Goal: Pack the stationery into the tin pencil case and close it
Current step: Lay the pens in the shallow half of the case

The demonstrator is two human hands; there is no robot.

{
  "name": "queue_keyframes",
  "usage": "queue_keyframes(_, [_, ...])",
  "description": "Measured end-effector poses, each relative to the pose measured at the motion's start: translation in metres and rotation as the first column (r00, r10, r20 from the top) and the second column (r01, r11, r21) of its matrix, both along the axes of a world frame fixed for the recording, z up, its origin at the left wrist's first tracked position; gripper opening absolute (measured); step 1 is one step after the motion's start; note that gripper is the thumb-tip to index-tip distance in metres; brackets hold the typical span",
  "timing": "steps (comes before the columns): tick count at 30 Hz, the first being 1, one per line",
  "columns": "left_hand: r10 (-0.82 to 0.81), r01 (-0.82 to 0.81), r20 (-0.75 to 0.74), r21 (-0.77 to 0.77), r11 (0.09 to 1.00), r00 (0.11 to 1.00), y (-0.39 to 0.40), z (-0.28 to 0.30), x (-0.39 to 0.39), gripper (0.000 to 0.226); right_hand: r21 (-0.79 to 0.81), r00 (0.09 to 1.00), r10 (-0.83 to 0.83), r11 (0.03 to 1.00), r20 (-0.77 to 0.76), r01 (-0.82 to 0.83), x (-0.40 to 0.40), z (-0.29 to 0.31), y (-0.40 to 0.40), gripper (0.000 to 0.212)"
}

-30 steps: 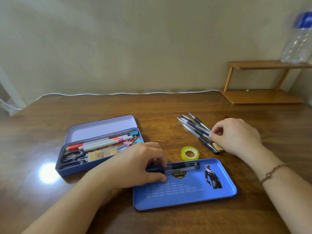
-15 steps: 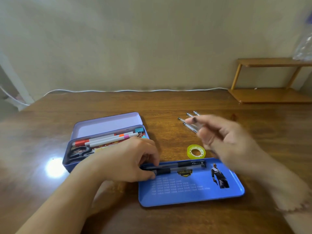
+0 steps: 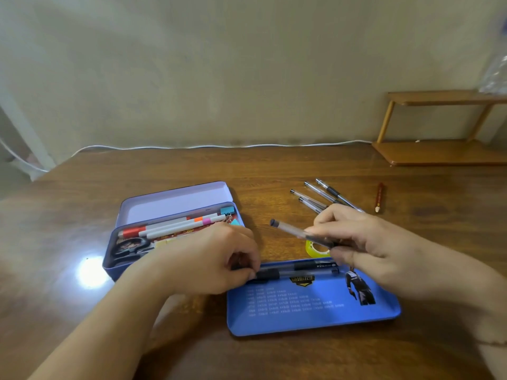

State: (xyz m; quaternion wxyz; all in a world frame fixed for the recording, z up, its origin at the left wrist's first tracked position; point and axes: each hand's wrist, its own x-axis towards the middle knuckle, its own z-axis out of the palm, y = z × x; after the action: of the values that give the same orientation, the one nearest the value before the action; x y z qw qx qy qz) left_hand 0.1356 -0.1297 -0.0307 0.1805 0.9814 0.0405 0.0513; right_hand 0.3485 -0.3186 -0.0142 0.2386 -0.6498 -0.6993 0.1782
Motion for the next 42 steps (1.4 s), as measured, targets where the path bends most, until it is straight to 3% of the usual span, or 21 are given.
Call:
queue_keyframes(6, [-0.003, 0.005, -0.050, 0.038, 0.999, 0.999, 0.000, 0.001, 0.000, 0.023, 0.104, 0.992, -0.125, 0.987, 0.001, 0.124, 0.007, 0.000, 0.002, 0.047])
queue_keyframes(12, [0.013, -0.012, -0.015, 0.025, 1.000, 1.000, 0.000, 0.001, 0.000, 0.007, -0.130, 0.997, 0.070, 0.989, -0.027, -0.073, 0.003, 0.005, -0.003, 0.047])
queue_keyframes(17, [0.020, -0.020, 0.000, 0.018, 1.000, 1.000, 0.001, 0.000, -0.001, 0.005, 0.002, 0.987, -0.003, 1.000, 0.160, 0.003, -0.014, -0.010, 0.005, 0.019])
queue_keyframes(22, [0.019, -0.019, 0.003, 0.036, 0.999, 1.000, 0.000, -0.001, 0.000, 0.007, 0.035, 0.970, -0.086, 0.996, 0.226, 0.080, -0.021, -0.020, 0.010, 0.009])
queue_keyframes(26, [-0.001, 0.001, -0.023, 0.028, 1.000, 1.000, -0.006, -0.002, 0.002, 0.025, 0.110, 0.947, -0.138, 0.988, 0.291, 0.110, -0.026, -0.025, 0.016, 0.017])
queue_keyframes(31, [0.004, -0.004, -0.018, 0.023, 1.000, 1.000, -0.006, -0.003, 0.004, 0.017, 0.131, 0.933, -0.259, 0.964, 0.248, 0.233, -0.014, -0.026, 0.019, 0.028])
queue_keyframes(33, [0.011, -0.010, -0.019, 0.017, 1.000, 1.000, -0.005, -0.003, 0.004, 0.016, 0.189, 0.902, -0.391, 0.914, 0.181, 0.358, 0.005, -0.022, 0.019, 0.025])
queue_keyframes(36, [0.025, -0.024, -0.029, 0.014, 1.000, 0.999, -0.004, -0.004, 0.004, 0.017, 0.223, 0.762, -0.619, 0.783, 0.190, 0.581, 0.035, -0.016, 0.018, 0.012])
queue_keyframes(39, [0.037, -0.037, -0.031, 0.009, 0.999, 0.999, -0.004, -0.004, 0.004, 0.019, 0.072, 0.679, -0.641, 0.744, 0.359, 0.665, 0.045, -0.016, 0.019, 0.021])
queue_keyframes(42, [0.031, -0.030, -0.021, 0.030, 0.999, 0.999, -0.004, -0.004, 0.003, 0.020, 0.060, 0.653, -0.622, 0.743, 0.432, 0.667, 0.041, -0.017, 0.024, 0.023])
